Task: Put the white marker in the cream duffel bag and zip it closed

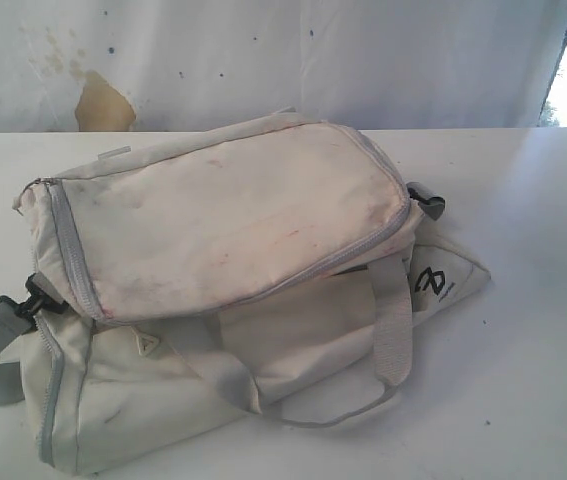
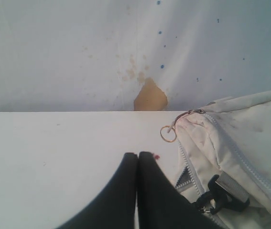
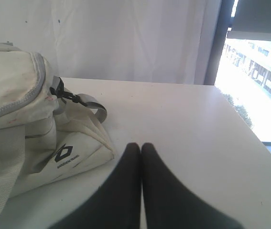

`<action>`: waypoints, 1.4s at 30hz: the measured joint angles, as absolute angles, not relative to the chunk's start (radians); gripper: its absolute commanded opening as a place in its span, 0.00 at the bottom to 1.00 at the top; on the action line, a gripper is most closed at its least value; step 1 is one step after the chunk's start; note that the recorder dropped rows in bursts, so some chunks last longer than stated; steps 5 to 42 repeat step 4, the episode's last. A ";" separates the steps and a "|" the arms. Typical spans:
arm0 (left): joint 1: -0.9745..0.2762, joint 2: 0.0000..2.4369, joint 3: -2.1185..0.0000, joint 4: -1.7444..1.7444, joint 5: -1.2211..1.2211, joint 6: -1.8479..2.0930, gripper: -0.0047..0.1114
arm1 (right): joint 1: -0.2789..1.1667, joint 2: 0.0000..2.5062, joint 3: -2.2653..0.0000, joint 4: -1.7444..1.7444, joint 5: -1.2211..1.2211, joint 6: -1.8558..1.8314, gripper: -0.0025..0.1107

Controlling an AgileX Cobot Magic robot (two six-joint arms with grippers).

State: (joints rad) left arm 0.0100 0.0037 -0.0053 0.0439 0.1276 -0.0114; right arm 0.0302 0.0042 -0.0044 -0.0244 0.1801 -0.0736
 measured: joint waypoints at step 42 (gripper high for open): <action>0.010 0.004 -0.005 0.044 0.128 -0.011 0.04 | 0.030 0.004 -0.004 -0.024 0.180 -0.074 0.02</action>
